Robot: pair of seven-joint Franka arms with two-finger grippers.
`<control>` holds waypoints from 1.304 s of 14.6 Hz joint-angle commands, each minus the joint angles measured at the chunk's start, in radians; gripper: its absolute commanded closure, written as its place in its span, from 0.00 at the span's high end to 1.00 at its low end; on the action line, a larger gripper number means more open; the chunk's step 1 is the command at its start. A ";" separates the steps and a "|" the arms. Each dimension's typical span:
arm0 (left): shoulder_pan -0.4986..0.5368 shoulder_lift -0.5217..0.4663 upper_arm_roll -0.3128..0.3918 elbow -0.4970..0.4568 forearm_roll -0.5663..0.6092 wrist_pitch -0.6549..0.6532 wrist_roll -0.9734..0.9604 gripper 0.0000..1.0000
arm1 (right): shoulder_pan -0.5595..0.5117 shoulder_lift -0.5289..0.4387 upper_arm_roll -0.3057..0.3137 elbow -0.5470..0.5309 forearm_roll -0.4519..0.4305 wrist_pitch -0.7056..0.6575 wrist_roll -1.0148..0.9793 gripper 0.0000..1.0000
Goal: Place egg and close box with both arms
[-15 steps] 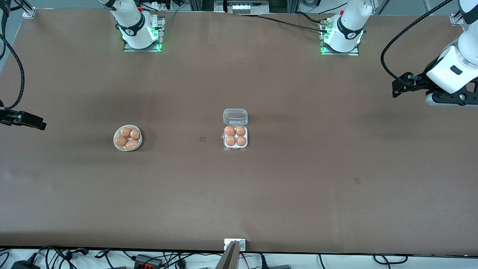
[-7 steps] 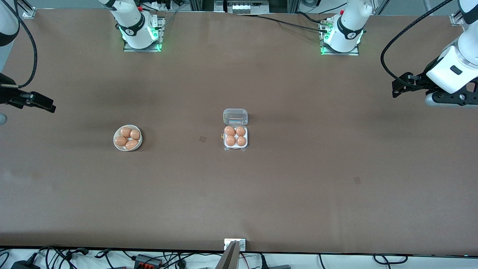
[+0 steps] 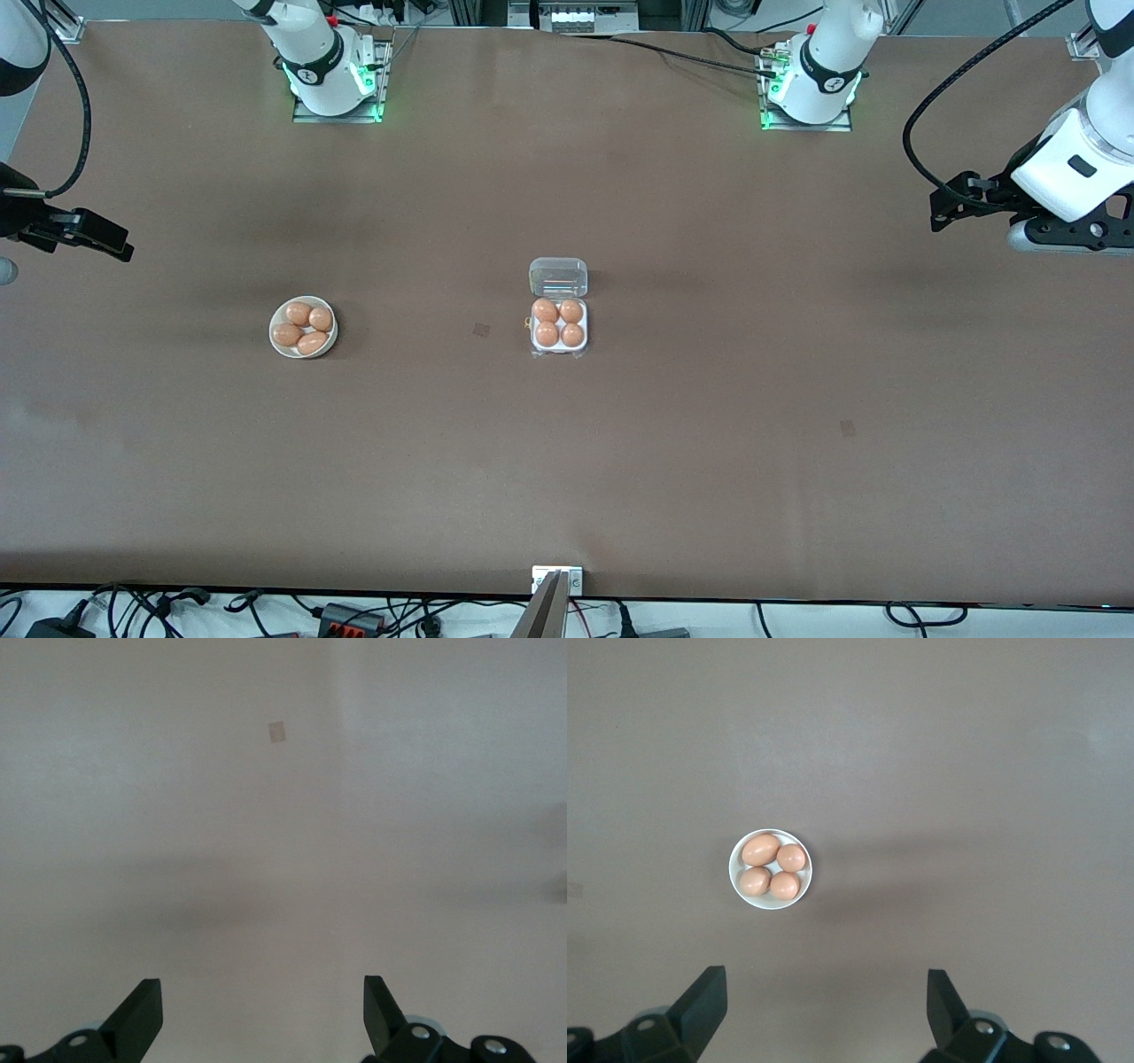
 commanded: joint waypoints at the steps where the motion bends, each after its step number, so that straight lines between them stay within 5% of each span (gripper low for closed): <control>1: 0.006 -0.007 -0.004 0.006 -0.015 -0.018 0.013 1.00 | 0.004 -0.021 -0.003 -0.027 0.001 0.017 -0.016 1.00; 11: -0.002 0.000 -0.004 0.026 -0.014 -0.021 0.016 1.00 | 0.012 -0.010 -0.003 -0.004 0.006 0.003 -0.017 1.00; 19: -0.088 0.076 -0.026 0.075 -0.080 -0.298 0.060 1.00 | 0.012 -0.004 -0.003 -0.002 0.004 0.003 -0.019 1.00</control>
